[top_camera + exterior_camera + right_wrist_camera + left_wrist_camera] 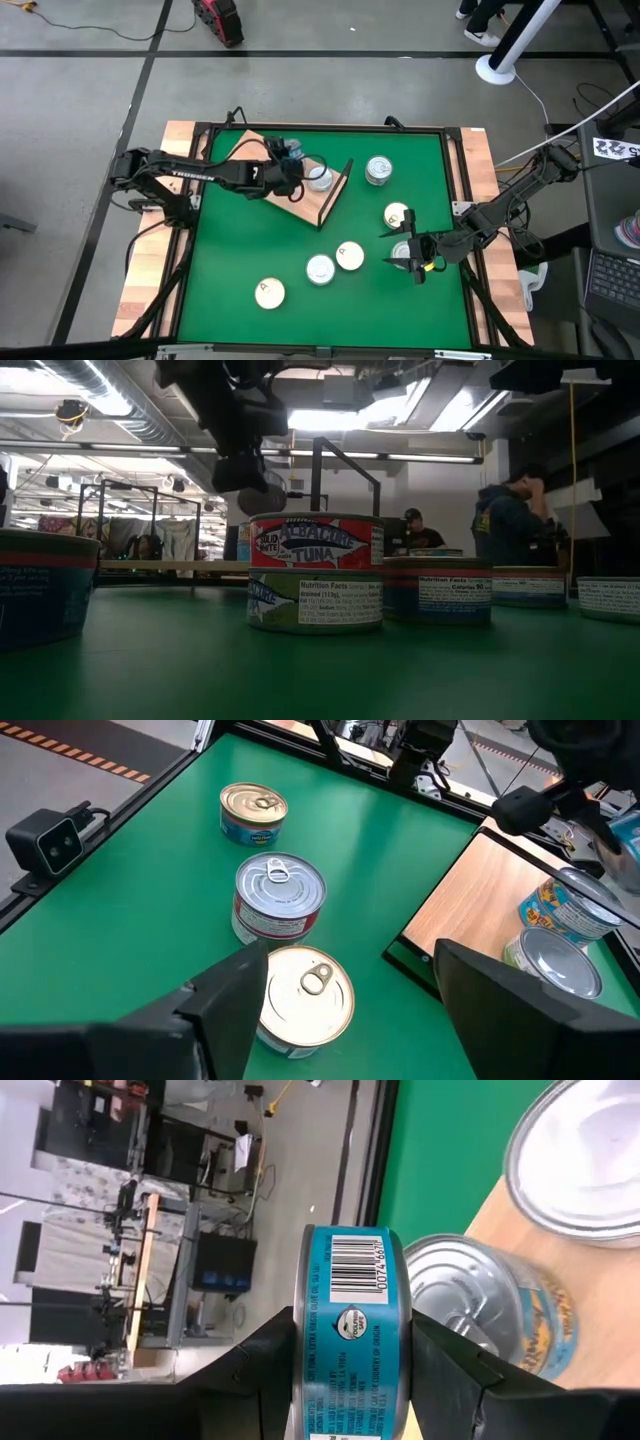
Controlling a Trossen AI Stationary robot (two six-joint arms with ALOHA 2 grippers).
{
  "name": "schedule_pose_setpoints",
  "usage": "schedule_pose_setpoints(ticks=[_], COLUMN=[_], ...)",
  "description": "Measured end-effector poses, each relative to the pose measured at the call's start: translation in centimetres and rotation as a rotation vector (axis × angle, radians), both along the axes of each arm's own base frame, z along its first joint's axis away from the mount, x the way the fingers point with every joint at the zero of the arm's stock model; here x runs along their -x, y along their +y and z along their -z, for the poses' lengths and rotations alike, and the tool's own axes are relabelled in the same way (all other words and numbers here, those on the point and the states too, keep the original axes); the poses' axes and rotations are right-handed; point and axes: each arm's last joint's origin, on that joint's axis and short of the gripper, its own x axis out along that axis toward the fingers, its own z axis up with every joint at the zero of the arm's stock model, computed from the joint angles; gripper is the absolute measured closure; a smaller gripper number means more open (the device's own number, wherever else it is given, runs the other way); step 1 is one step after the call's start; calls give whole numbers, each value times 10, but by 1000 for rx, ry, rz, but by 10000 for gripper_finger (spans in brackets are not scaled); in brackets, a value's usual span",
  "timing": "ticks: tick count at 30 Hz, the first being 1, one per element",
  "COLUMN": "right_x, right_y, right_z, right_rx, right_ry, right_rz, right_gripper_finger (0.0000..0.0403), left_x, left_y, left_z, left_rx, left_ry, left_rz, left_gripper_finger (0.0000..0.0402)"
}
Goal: Stack canned seafood by type on shelf
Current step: Stack the sky blue tuna can on top of the sky blue tuna can
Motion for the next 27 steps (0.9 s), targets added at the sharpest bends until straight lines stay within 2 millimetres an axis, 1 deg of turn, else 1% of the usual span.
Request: schedule_pose_setpoints(ticks=[6,14,21,27], right_x=[0,0,0,0], right_y=[0,0,0,0], right_z=[0,0,0,0], right_rx=[0,0,0,0], right_ry=[0,0,0,1], right_rz=[0,0,0,0], right_gripper_finger=[118,118,118,118], left_x=[0,1,0,0], left_y=[6,9,8,8], left_z=[2,2,3,3], left_rx=[77,64,97,101], left_ry=[1,40,51,50], left_rz=[42,58,104,106], left_gripper_finger=[247,245,226,204])
